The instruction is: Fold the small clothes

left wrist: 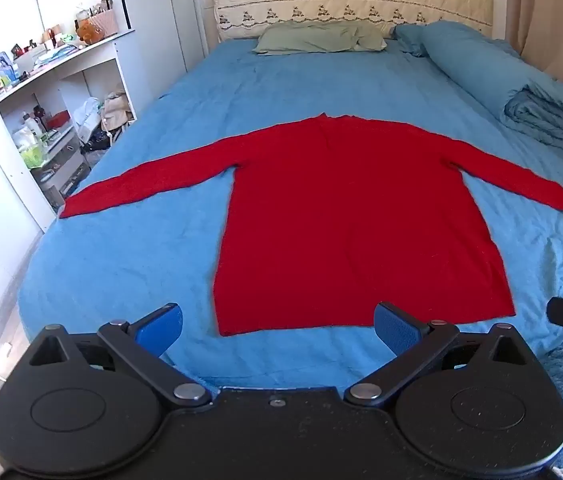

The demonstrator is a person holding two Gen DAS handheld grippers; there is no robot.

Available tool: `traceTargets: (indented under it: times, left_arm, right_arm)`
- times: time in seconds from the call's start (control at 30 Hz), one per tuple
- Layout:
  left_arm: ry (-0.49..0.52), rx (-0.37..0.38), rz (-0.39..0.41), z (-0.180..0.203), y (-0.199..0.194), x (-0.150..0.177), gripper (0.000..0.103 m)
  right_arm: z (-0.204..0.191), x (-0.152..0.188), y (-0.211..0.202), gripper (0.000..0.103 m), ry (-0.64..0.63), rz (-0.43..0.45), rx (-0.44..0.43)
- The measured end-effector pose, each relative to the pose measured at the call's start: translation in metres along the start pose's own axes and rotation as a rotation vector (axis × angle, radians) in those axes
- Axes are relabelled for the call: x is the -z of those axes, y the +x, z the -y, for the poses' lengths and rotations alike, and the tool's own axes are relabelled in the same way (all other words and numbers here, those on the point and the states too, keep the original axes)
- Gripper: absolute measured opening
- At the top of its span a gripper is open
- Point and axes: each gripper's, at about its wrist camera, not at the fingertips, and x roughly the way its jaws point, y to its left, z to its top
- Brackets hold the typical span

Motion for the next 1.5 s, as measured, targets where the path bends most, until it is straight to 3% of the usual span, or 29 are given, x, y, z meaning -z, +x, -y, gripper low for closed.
traceTargets:
  times: [0.3,0.43,1.5]
  left_arm:
    - [-0.001,0.003,0.033,0.001,-0.001,0.005,0.103]
    - [-0.027,0.038,0.025,-0.005,-0.002,0.004,0.103]
    - [-0.008,0.014,0.032,0.000,-0.005,-0.001,0.103]
  right_arm:
    - [0.000,0.001,0.000,0.103,-0.007,0.004,0.007]
    - [0.000,0.000,0.000,0.103,-0.008,0.004,0.007]
    - [0.003,-0.001,0.000,0.103,-0.004,0.004,0.017]
